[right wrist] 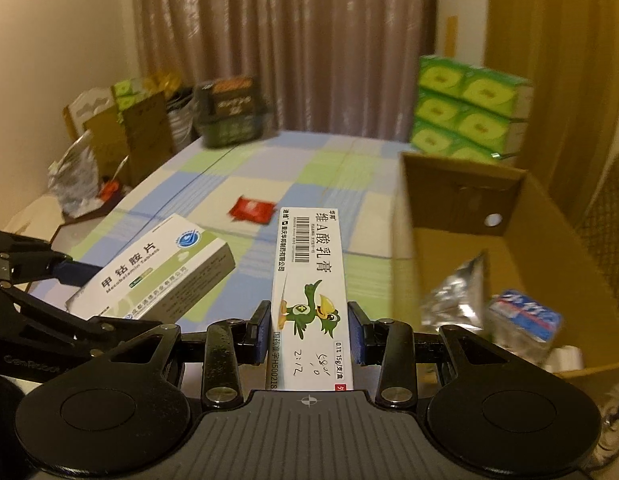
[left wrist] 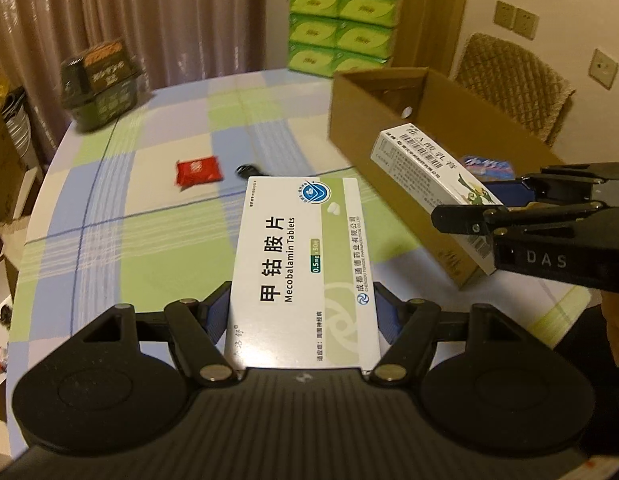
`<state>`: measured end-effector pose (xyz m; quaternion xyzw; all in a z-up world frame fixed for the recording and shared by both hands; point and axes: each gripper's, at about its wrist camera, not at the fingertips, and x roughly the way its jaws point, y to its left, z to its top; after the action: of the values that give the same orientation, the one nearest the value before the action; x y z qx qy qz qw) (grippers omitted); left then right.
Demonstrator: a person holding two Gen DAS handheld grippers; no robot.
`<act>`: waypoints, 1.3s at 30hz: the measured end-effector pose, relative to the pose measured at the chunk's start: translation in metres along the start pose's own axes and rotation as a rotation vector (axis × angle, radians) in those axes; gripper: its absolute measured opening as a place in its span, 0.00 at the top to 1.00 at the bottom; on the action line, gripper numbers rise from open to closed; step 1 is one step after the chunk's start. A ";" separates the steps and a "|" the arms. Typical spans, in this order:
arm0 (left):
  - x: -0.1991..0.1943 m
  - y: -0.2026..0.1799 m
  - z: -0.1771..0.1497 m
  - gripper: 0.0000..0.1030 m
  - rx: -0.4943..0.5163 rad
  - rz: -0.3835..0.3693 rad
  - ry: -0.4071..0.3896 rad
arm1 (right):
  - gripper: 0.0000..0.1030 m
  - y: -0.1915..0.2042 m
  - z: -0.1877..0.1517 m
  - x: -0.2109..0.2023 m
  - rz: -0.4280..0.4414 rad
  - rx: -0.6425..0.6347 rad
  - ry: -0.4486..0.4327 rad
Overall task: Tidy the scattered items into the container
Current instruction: 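Carry the medicine box in the left tool and ointment box in the right tool to the box, then release the medicine box with the left tool while the right tool releases the ointment box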
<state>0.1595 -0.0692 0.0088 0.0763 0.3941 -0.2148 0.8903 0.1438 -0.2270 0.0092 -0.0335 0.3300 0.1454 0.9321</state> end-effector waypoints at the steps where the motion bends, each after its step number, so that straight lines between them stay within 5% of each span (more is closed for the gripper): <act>1: -0.001 -0.006 0.004 0.35 0.004 -0.011 -0.006 | 0.65 -0.007 0.001 -0.006 -0.012 0.009 -0.009; 23: 0.075 -0.139 0.111 0.35 0.029 -0.235 -0.100 | 0.65 -0.170 0.008 -0.036 -0.267 0.173 -0.076; 39: 0.076 -0.102 0.096 0.35 -0.032 -0.176 -0.081 | 0.65 -0.167 0.007 -0.013 -0.211 0.193 -0.071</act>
<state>0.2238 -0.2144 0.0213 0.0184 0.3661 -0.2886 0.8845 0.1875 -0.3882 0.0173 0.0267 0.3039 0.0155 0.9522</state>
